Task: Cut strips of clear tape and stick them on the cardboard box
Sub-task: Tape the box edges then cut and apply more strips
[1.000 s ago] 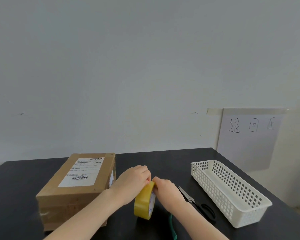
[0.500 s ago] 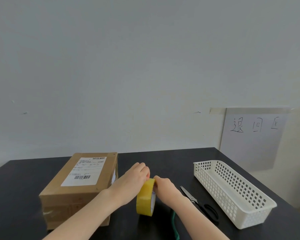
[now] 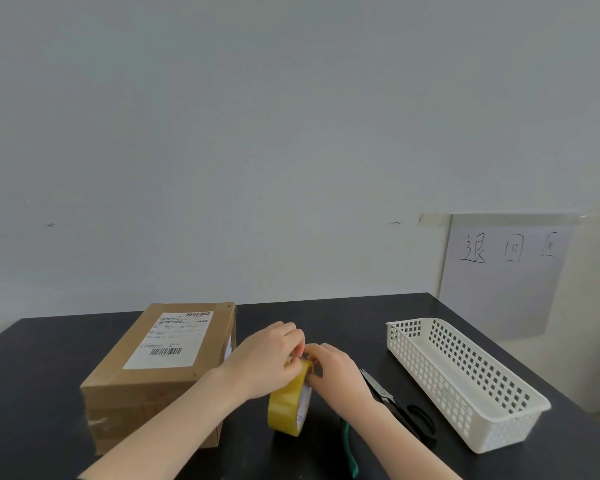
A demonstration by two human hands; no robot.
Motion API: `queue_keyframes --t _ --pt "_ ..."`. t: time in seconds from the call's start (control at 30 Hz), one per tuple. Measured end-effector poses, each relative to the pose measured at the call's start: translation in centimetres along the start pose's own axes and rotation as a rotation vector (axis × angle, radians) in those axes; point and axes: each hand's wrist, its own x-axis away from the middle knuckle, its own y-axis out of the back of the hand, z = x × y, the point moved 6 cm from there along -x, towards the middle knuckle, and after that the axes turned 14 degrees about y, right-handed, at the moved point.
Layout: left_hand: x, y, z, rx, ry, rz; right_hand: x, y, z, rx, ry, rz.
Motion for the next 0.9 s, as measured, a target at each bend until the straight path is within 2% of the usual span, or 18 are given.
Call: queue_keyframes --t 0.2,0.47,0.67,0.9 --pt "0.3 0.3 -0.1 0.021 -0.008 0.011 0.6 0.2 1.3 0.091 0.117 -0.062" --pt "0.2 0.4 0.4 0.085 0.056 0.068 0.4 -0.2 1.4 0.099 0.109 -0.067" --pt "0.4 -0.2 -0.1 0.09 0.05 0.069 -0.3 -1.1 0.7 0.036 0.018 0.022" --pt "0.1 0.5 -0.4 0.121 0.082 0.078 -1.1 -1.5 -1.1 -0.081 -0.188 0.182"
